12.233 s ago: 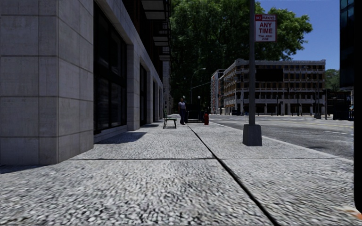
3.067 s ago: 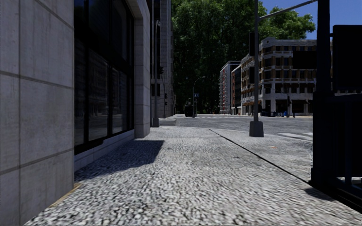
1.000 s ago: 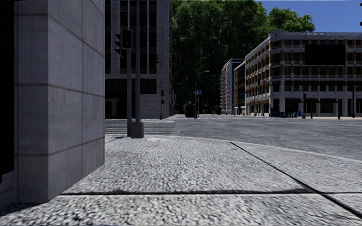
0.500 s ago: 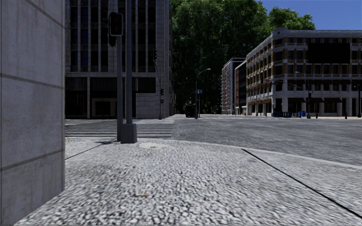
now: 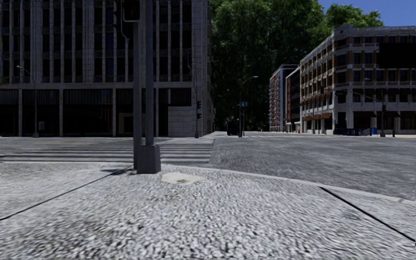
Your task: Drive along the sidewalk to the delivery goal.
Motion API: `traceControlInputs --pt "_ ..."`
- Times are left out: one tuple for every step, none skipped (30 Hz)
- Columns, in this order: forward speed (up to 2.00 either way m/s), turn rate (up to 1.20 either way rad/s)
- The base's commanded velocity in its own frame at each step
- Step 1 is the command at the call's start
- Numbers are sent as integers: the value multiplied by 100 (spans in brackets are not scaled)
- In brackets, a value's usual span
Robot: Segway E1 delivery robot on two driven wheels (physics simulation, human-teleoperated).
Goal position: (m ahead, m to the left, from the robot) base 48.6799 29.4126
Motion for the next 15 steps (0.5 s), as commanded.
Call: traceControlInputs --pt "197 52" --pt "195 60" --pt "188 64" --pt "184 65" --pt "184 65" --pt "184 66" --pt "183 66" --pt "183 66" --pt "183 66" --pt "183 66" --pt "181 66" --pt "179 67" --pt "177 67" --pt "177 67" --pt "177 67"
